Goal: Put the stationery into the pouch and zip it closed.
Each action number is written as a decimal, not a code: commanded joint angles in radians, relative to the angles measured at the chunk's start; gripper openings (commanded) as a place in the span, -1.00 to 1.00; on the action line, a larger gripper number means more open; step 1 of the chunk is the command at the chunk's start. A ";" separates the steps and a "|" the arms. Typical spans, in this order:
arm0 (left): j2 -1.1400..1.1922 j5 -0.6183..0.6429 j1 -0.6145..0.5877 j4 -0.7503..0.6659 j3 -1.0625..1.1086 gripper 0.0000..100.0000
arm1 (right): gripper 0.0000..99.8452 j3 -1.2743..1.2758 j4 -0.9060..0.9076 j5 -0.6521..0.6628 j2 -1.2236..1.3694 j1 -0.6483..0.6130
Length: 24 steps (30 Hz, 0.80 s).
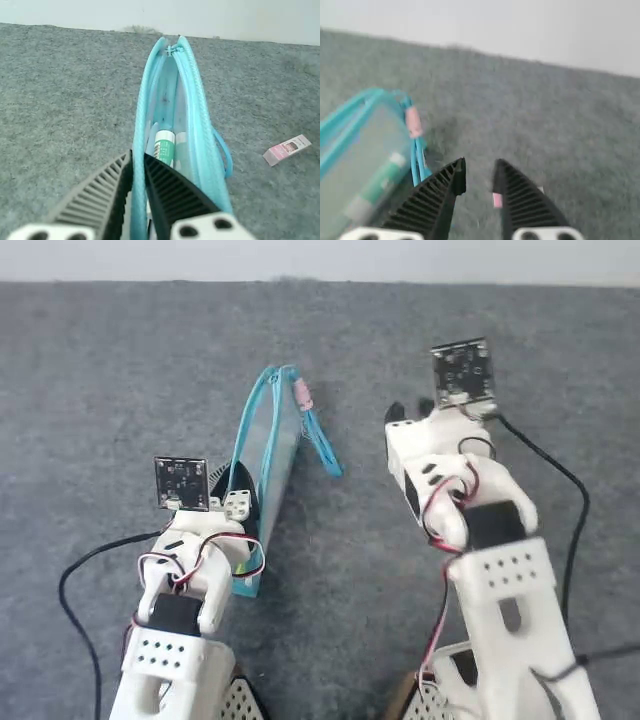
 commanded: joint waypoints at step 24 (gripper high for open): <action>0.003 -0.012 0.012 -0.003 0.021 -0.98 | -0.76 -0.792 0.291 -0.657 1.106 0.119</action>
